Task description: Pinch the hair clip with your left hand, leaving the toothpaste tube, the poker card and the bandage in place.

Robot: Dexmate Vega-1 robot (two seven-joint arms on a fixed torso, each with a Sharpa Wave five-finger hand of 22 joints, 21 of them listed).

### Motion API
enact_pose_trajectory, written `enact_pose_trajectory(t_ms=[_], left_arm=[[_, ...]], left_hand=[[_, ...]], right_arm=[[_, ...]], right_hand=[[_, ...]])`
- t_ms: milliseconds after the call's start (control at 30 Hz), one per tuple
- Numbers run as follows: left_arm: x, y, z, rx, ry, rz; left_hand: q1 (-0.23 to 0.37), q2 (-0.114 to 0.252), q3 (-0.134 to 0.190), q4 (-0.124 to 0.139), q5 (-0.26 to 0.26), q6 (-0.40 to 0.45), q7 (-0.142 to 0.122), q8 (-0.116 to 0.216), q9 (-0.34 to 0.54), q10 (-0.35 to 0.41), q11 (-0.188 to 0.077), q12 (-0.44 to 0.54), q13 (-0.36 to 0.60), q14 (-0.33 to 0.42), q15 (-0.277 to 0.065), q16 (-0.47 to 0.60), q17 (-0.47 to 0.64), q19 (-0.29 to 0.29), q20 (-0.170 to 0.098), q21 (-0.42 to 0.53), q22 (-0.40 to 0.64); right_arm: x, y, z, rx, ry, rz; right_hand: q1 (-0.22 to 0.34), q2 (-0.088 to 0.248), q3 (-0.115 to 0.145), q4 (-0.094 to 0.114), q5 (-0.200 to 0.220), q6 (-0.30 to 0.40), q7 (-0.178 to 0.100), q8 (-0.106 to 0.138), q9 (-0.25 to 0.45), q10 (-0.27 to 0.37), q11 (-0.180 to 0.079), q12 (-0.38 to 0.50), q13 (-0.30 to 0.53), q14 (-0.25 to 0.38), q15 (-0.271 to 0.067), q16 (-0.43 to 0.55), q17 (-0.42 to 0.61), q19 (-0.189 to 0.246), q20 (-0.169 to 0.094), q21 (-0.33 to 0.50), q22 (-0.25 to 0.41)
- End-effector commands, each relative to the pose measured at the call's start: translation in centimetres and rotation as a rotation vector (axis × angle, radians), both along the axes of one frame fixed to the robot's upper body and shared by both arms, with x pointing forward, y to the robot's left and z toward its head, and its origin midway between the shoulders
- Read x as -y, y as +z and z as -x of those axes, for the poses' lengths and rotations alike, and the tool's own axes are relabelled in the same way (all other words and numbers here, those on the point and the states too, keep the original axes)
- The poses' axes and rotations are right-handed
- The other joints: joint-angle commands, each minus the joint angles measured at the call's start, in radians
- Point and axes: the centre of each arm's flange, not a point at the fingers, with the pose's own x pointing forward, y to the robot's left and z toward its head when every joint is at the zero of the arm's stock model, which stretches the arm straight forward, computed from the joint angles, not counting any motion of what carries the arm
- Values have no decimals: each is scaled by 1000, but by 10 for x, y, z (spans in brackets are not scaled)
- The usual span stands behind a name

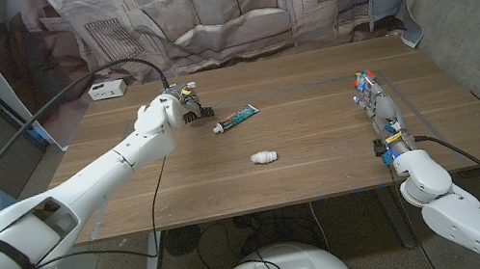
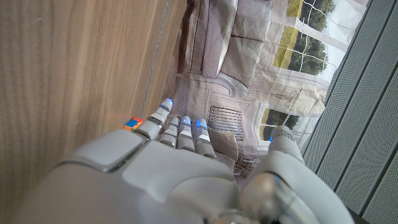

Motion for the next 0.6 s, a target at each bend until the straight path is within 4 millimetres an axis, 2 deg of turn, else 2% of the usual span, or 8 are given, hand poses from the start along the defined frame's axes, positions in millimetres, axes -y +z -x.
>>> enact_pose_trajectory(t_ms=[33, 600], left_arm=[[1, 1, 0, -5, -4, -1], [0, 2, 1, -9, 0, 3]], left_hand=[[-20, 3, -2, 12, 5, -11, 3, -5, -1, -15, 3, -3, 0, -8, -45, -2, 2, -6, 1, 1, 1], [-43, -2, -7, 17, 6, -32, 11, -19, -7, -35, 8, -2, -4, -23, -39, -1, 3, -16, 4, 0, 1]], right_arm=[[2, 0, 3, 2, -8, -2], [3, 0, 2, -1, -6, -10]], right_hand=[[11, -5, -3, 1, -1, 9, -3, -1, 5, 3, 3, -2, 2, 4, 1, -6, 4, 2, 0, -3, 3], [10, -4, -5, 2, -2, 9, -2, -1, 5, 4, 5, -2, 2, 5, 2, -5, 4, 2, 0, -3, 3]])
